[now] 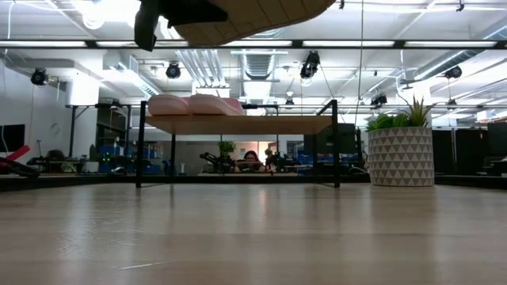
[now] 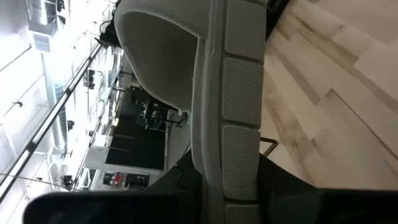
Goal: Pick and place slides into the shelf
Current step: Put the left gray slipper on the shelf
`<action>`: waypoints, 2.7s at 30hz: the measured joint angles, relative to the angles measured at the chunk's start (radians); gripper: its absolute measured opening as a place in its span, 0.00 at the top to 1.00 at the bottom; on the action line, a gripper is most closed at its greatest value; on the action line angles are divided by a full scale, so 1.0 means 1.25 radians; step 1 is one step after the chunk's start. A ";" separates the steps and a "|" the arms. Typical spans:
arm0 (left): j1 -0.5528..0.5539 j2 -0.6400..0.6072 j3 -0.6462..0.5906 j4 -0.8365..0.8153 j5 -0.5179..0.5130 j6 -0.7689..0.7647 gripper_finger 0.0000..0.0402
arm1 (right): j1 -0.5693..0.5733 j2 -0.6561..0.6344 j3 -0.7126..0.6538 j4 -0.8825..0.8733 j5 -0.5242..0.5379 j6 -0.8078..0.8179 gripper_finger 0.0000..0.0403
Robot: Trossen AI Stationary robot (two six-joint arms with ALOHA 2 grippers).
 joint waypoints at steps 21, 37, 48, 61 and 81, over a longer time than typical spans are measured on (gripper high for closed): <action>0.004 -0.011 0.018 0.005 0.074 0.011 0.90 | -0.071 0.010 0.061 -0.186 -0.148 0.083 0.60; 0.014 -0.001 0.019 -0.004 0.076 -0.007 0.90 | -0.092 0.046 0.075 -0.132 -0.205 0.109 0.96; 0.018 -0.106 0.007 -0.081 -0.024 -0.238 0.53 | -0.099 0.056 0.071 -0.123 0.047 0.137 0.98; 0.018 -0.284 -0.007 -0.275 -0.068 -0.551 0.43 | -0.150 0.064 0.070 -0.089 0.171 0.133 0.98; 0.018 -0.431 -0.060 -0.414 -0.118 -0.743 0.43 | -0.411 0.064 0.018 -0.079 0.226 0.178 0.98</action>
